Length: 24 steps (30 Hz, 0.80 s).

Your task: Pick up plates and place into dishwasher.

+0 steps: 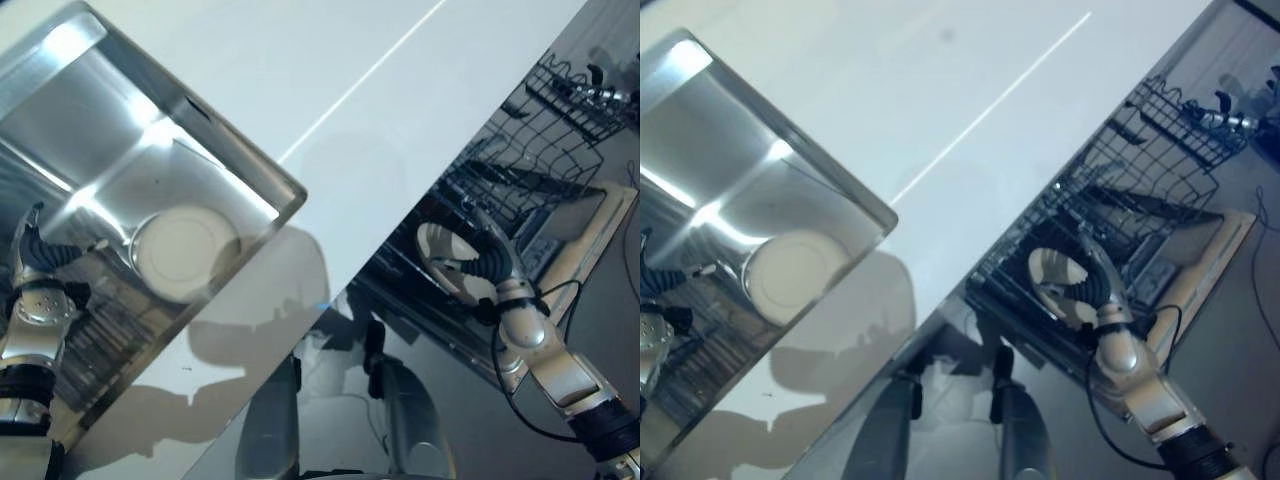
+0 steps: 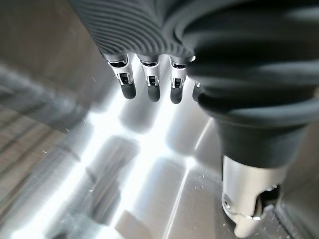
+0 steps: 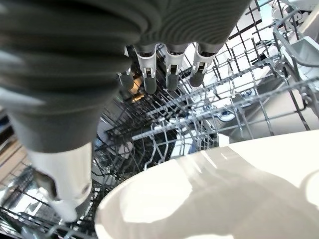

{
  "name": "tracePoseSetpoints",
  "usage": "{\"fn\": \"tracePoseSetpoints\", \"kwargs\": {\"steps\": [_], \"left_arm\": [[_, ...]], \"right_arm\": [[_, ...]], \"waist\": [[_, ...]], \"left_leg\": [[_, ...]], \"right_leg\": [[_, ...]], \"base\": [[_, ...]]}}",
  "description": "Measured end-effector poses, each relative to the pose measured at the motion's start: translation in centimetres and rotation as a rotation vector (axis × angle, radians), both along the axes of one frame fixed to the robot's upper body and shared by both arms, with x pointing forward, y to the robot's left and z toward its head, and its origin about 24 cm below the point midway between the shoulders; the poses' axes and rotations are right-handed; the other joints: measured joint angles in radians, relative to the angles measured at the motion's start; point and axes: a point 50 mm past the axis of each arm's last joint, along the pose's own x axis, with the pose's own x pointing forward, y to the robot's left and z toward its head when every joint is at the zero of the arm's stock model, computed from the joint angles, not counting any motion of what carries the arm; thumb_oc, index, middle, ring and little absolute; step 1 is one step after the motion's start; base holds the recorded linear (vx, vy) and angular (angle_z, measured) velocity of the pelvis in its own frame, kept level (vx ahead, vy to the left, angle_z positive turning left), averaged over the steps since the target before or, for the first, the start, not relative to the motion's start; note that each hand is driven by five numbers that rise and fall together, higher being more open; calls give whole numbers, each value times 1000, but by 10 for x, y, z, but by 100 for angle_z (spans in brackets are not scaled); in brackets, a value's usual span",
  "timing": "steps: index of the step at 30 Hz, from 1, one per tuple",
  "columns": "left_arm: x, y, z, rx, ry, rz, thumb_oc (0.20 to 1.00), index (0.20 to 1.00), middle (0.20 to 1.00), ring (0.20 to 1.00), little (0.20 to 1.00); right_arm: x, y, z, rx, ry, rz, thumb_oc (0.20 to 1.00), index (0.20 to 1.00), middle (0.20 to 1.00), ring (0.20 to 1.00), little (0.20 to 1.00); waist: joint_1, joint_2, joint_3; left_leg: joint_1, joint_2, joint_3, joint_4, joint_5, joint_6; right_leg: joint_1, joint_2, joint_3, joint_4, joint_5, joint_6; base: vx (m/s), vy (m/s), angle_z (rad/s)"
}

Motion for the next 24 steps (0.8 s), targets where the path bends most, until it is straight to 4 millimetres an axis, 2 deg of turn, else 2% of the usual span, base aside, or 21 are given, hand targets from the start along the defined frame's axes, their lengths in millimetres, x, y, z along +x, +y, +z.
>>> {"fn": "tracePoseSetpoints", "kwargs": {"steps": [4,9,13,19,24], "left_arm": [[8,-6,6,-4,53,-93,1000,1000,1000,1000,1000],[14,-12,1,-30,122,-174,1000,1000,1000,1000,1000],[17,-14,1,-101,140,-230,1000,1000,1000,1000,1000],[20,-13,8,-157,142,-270,1000,1000,1000,1000,1000],[19,-8,15,-151,160,-280,1000,1000,1000,1000,1000]], "right_arm": [[1,4,0,-1,2,16,1000,1000,1000,1000,1000],[2,4,2,-2,-8,19,1000,1000,1000,1000,1000],[5,6,8,-4,-30,27,1000,1000,1000,1000,1000],[5,1,13,-34,-38,24,1000,1000,1000,1000,1000],[6,2,16,-40,-46,34,1000,1000,1000,1000,1000]], "waist": [[-4,-12,11],[-8,-10,13],[-28,-9,14],[-27,19,25],[-28,21,25]], "left_leg": [[-7,0,3,-1,1,2],[-25,2,20,-6,2,3],[-25,0,31,-17,5,6],[-46,-1,38,-21,8,10],[-57,-2,42,-23,9,11]], "right_leg": [[-3,1,4,-17,15,-4],[-33,-1,19,-16,21,-5],[-43,-4,28,-15,22,-4],[-70,-7,30,-11,23,-3],[-84,-8,31,-10,23,-2]], "base": [[-20,78,-5],[-11,98,-8],[-14,92,-6],[-10,44,-1],[1,6,0]]}}
